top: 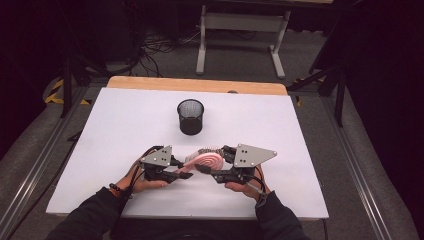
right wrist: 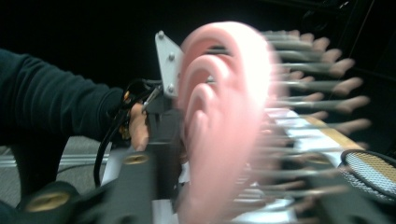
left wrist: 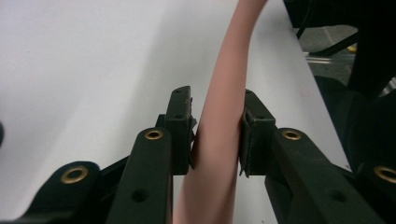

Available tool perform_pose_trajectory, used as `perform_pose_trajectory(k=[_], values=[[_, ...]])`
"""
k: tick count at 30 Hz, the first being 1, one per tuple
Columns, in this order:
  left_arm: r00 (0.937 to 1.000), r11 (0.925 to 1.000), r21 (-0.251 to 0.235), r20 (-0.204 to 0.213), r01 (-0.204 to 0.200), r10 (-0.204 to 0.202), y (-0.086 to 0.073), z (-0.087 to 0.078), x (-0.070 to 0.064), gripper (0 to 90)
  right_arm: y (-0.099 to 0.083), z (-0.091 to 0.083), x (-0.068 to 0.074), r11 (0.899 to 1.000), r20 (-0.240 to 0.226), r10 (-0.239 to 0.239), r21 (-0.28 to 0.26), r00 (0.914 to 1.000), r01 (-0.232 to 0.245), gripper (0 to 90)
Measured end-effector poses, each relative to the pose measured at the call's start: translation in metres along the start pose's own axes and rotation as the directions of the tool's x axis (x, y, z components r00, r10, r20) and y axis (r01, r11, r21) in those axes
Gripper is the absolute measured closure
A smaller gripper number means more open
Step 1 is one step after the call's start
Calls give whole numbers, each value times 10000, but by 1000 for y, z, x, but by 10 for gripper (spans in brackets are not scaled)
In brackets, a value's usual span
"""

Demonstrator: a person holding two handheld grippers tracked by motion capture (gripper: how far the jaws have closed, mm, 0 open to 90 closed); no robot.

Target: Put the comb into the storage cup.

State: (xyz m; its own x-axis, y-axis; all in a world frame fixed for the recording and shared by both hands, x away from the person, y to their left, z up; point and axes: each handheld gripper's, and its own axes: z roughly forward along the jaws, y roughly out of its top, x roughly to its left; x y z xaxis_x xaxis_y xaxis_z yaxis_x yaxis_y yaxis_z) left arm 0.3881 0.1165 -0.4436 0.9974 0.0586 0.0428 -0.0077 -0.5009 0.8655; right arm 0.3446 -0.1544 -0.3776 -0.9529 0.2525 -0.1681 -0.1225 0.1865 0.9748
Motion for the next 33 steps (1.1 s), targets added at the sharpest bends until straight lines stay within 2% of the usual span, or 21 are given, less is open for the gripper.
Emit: perform_pose_trajectory(k=[2, 5, 7, 8, 9, 11, 13, 16, 17, 21, 24, 26, 27, 29, 31, 32, 33], values=[[9999, 10000, 17, 85, 66, -67, 0, 2, 0, 698, 1, 0, -1, 10000, -56, 24, 17, 10000, -24, 601], [9998, 9997, -45, -18, 220, -220, -1, 4, 1, 689, 1, 2, 0, 10000, -180, -3, 21, 9998, 4, 605], [9994, 9997, -32, -246, 226, -227, -2, 5, 1, 676, 3, 4, 1, 10000, -117, -26, 22, 9999, 27, 615], [9987, 9991, -197, -334, 383, -389, -2, 5, 2, 675, 3, 4, 1, 10000, -117, -26, 22, 9999, 27, 615], [9983, 9984, -281, -307, 487, -495, -3, 4, 3, 675, 4, 4, 2, 9999, 5, -79, 77, 10000, 79, 617], [9973, 9988, -208, -590, 435, -447, -3, 4, 3, 671, 5, 5, 2, 9999, 68, -70, 95, 10000, 70, 617], [9968, 9978, -386, -583, 531, -553, -4, 3, 4, 667, 5, 7, 3, 9994, 297, -151, 311, 9994, 141, 619], [9960, 9977, -457, -720, 498, -530, -4, 2, 4, 661, 6, 9, 3, 9987, 392, -208, 471, 9990, 189, 620], [9939, 9976, -479, -963, 499, -543, -4, 1, 4, 617, 6, 11, 4, 9981, 462, -297, 558, 9985, 272, 622], [9906, 9975, -492, -1248, 504, -562, -5, 1, 5, 577, 7, 11, 4, 9985, 628, -285, 488, 9976, 254, 624], [9897, 9977, -506, -1334, 449, -513, -6, 0, 5, 561, 7, 9, 2, 9988, 782, -217, 450, 9967, 182, 624], [9913, 9978, -530, -1230, 406, -469, -6, 0, 4, 558, 7, 8, 1, 9989, 900, -205, 441, 9957, 166, 624], [9905, 9986, -459, -1335, 267, -326, -6, 0, 4, 554, 7, 7, 1, 9990, 945, -173, 424, 9954, 133, 625], [9900, 9987, -477, -1392, 183, -248, -5, -1, 3, 520, 7, 6, 1, 9992, 1034, -124, 390, 9946, 85, 625], [9870, 9989, -451, -1596, 104, -175, -4, -1, 2, 442, 7, 4, 0, 9992, 1208, -126, 404, 9926, 78, 625], [9867, 9990, -440, -1618, 57, -128, -4, -2, 2, 442, 7, 4, 0, 9992, 1208, -126, 404, 9926, 78, 625], [9836, 9981, -614, -1796, 49, -159, -5, -4, 1, 396, 7, 3, -1, 9992, 1322, -89, 395, 9912, 37, 625]])
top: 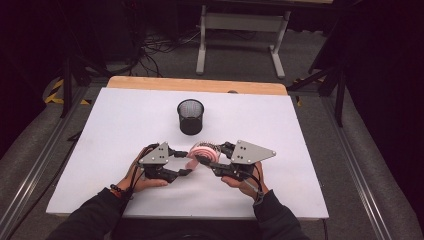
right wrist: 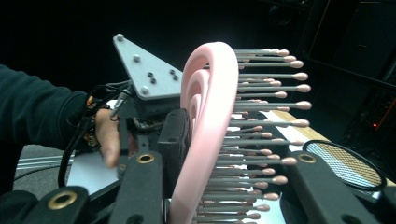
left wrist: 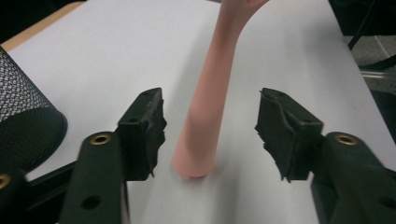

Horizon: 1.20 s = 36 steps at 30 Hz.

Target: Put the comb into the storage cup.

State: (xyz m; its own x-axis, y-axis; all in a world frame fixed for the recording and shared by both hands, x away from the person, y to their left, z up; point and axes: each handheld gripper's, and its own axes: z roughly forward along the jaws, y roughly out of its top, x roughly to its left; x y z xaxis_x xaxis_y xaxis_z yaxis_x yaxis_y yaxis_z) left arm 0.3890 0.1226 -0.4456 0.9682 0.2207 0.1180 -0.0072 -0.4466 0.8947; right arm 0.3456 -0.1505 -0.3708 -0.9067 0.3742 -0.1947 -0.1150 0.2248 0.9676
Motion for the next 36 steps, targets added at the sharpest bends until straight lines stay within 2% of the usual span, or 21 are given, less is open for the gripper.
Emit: perform_pose_trajectory(k=[1, 2, 4, 11, 16, 23, 27, 31, 33, 36], values=[[10000, 10000, 0, 0, 0, 0, 0, 0, 0, 354, 0, 0, 0, 10000, 0, 0, 0, 10000, 0, 625], [9999, 10000, 16, -102, -19, 19, 0, -1, 0, 354, 0, -1, 0, 10000, 36, 24, -9, 10000, -24, 625], [9994, 9999, -138, -343, -52, 47, 0, -5, 0, 298, 1, -3, -2, 10000, 169, 68, -39, 9998, -67, 626], [9969, 9994, -293, -776, -175, 152, 2, -11, -2, 174, 2, -7, -4, 9999, 475, 105, -69, 9988, -101, 627], [9932, 9990, -380, -1151, -238, 193, 1, -19, -3, 136, 3, -10, -6, 9998, 678, 163, -107, 9976, -156, 627], [9888, 9979, -484, -1449, -427, 353, -2, -30, -6, 104, 4, -14, -8, 9995, 1028, 271, -189, 9943, -253, 627], [9851, 9976, -359, -1639, -586, 519, -3, -36, -9, 97, 5, -15, -9, 9994, 1154, 305, -193, 9928, -284, 628], [9815, 9974, -300, -1821, -652, 587, -5, -40, -10, 93, 6, -16, -10, 9993, 1265, 333, -199, 9914, -310, 628], [9810, 9977, -368, -1876, -569, 490, -8, -43, -11, 87, 6, -16, -11, 9992, 1325, 363, -212, 9905, -338, 628], [9771, 9974, -271, -2041, -666, 597, -11, -48, -11, 78, 7, -18, -13, 9990, 1482, 414, -206, 9881, -388, 628]])
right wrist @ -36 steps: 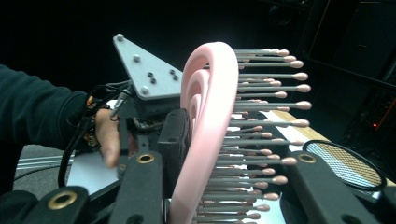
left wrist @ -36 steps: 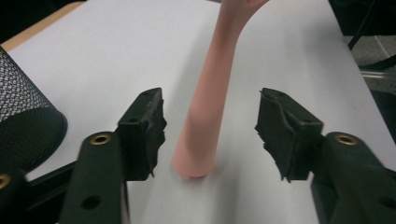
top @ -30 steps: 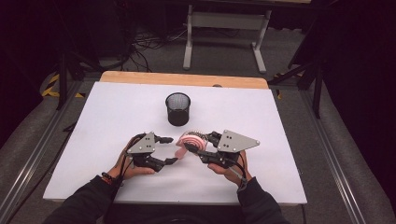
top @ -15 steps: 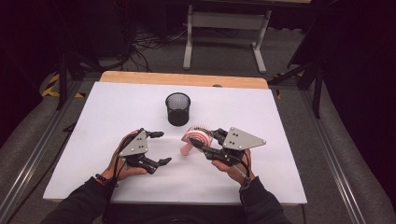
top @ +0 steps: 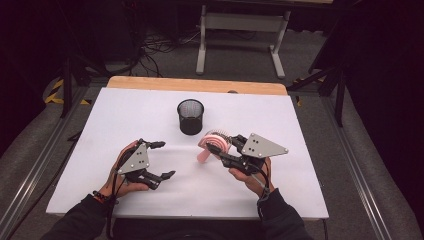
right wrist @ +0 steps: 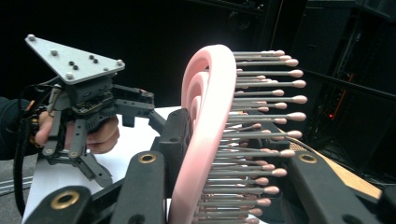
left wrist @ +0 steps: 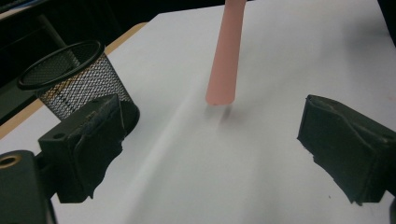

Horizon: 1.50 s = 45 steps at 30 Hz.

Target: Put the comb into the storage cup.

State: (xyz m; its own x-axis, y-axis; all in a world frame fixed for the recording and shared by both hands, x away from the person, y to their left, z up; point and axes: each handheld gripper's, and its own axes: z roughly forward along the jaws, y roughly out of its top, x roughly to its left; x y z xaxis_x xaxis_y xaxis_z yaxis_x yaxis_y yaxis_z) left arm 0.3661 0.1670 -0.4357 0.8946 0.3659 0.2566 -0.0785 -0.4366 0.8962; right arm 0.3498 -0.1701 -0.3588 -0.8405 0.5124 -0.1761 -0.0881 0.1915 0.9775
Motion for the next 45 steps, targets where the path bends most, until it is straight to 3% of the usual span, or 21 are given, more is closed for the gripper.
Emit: perform_pose_trajectory(k=[5, 17, 28, 38, 45], values=[[9998, 10000, 42, -189, -65, 65, -4, -8, -1, 70, 2, -2, -3, 10000, 208, 40, -67, 9998, -38, 628], [9977, 9997, 36, -643, 224, -221, -19, -27, 0, 63, 8, -3, -12, 9999, 631, 104, -130, 9980, -96, 628], [9896, 9978, -176, -1282, 641, -658, -31, -46, -1, 75, 15, -6, -19, 9994, 956, 162, -323, 9953, -132, 628], [9840, 9921, -24, -1272, 1257, -1250, -47, -55, 0, 68, 20, -6, -23, 9993, 1177, 125, -378, 9930, -81, 629], [9816, 9899, -80, -1283, 1415, -1414, -50, -60, -3, 62, 24, -6, -28, 9989, 1372, 153, -467, 9904, -89, 629]])
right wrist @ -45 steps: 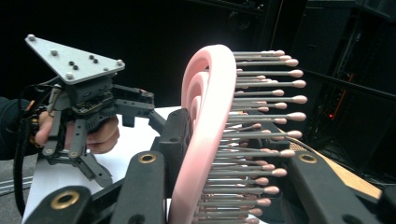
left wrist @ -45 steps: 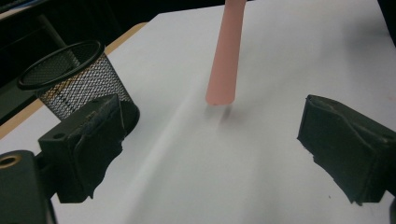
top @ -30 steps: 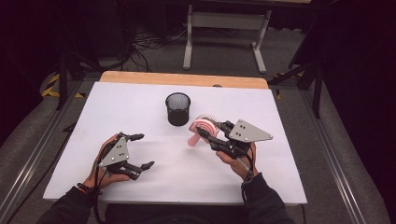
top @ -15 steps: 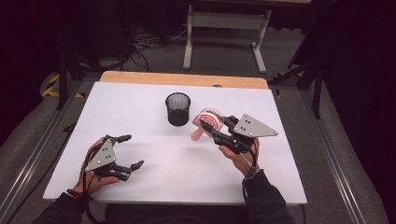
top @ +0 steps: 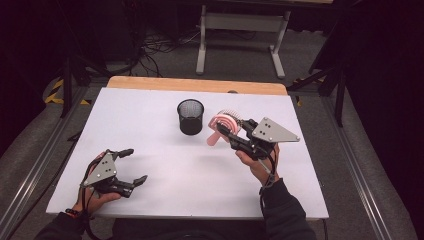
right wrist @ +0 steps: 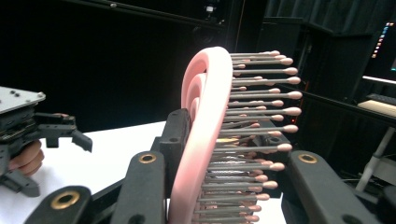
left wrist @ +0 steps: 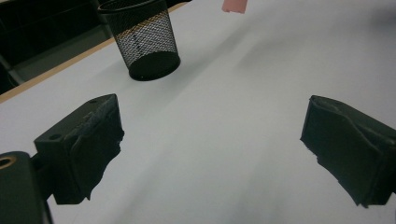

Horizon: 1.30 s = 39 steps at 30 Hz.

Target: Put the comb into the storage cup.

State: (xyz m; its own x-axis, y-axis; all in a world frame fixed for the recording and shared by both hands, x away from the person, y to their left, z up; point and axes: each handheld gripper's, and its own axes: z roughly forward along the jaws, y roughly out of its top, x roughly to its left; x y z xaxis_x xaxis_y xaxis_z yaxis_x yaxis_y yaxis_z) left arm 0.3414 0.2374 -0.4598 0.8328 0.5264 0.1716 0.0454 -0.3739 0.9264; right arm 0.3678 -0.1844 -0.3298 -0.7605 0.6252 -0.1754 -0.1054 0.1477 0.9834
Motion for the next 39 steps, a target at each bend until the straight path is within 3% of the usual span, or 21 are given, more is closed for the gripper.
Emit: perform_pose_trajectory(k=[21, 39], values=[[9998, 9999, -76, -158, 120, -121, -2, -7, 1, 48, 18, 16, -14, 9997, 457, -210, -81, 9987, 214, 630], [9998, 9998, -132, -105, 171, -173, -2, -6, 1, 48, 32, 36, -25, 9998, 642, -38, -171, 9979, 49, 633]])
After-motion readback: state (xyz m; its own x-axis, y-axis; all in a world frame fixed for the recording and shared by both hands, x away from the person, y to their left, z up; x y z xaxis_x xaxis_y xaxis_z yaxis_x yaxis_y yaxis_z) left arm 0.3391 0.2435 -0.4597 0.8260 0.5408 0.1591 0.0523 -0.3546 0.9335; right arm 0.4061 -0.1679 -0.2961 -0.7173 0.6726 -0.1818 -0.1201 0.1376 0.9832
